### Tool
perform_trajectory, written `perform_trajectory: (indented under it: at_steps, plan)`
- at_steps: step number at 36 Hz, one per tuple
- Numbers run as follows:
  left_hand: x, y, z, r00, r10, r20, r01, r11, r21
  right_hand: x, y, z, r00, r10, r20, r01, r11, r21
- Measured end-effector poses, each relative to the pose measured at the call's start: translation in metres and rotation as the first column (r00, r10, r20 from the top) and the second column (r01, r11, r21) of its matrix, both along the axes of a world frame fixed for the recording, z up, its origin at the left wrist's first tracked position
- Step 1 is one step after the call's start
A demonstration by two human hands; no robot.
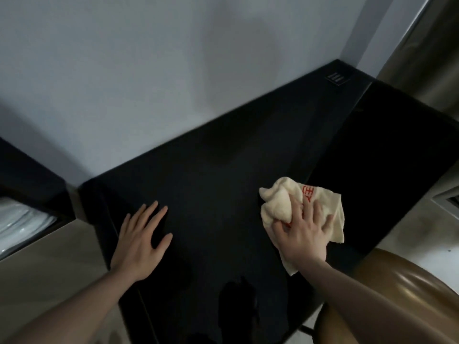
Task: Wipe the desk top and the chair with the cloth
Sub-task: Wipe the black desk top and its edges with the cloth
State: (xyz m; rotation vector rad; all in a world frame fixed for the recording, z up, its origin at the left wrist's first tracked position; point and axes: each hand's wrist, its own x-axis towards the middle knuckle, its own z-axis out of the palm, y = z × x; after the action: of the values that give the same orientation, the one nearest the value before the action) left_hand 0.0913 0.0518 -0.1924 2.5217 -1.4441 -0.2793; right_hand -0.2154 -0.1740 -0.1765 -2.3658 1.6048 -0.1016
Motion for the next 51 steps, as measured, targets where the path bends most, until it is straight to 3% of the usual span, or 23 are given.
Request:
perform_trajectory:
  at_steps: [6, 14, 26, 31, 36, 43, 51]
  plan:
    - [0.001, 0.000, 0.001, 1.000, 0.008, 0.017, -0.009, 1.000, 0.012, -0.002, 0.052, 0.001, 0.999, 0.027, 0.018, -0.027, 1.000, 0.017]
    - [0.004, 0.000, -0.002, 0.999, 0.005, 0.033, -0.006, 1.000, 0.018, 0.004, 0.062, -0.001, 0.999, -0.028, 0.035, 0.028, 1.000, -0.013]
    - [0.011, 0.004, -0.001, 0.999, -0.019, -0.033, 0.018, 1.000, -0.012, 0.070, 0.118, -0.004, 0.927, -0.370, 0.054, 0.372, 0.928, -0.024]
    - [0.014, 0.009, 0.004, 0.979, -0.028, -0.202, 0.001, 0.991, -0.132, 0.104, 0.167, -0.001, 0.928, -0.371, 0.048, 0.371, 0.929, -0.005]
    - [0.030, 0.024, 0.010, 0.884, -0.078, -0.461, -0.056, 0.962, -0.269, 0.127, 0.230, 0.004, 0.961, -0.270, 0.056, 0.267, 0.963, 0.045]
    - [0.090, 0.060, -0.004, 0.981, -0.160, -0.109, 0.153, 0.986, -0.066, 0.158, 0.300, -0.001, 0.980, -0.187, 0.062, 0.183, 0.981, 0.067]
    - [0.098, 0.056, 0.002, 0.972, -0.209, -0.109, 0.212, 0.977, 0.018, 0.166, 0.309, 0.004, 0.992, -0.114, 0.051, 0.107, 0.986, 0.127]
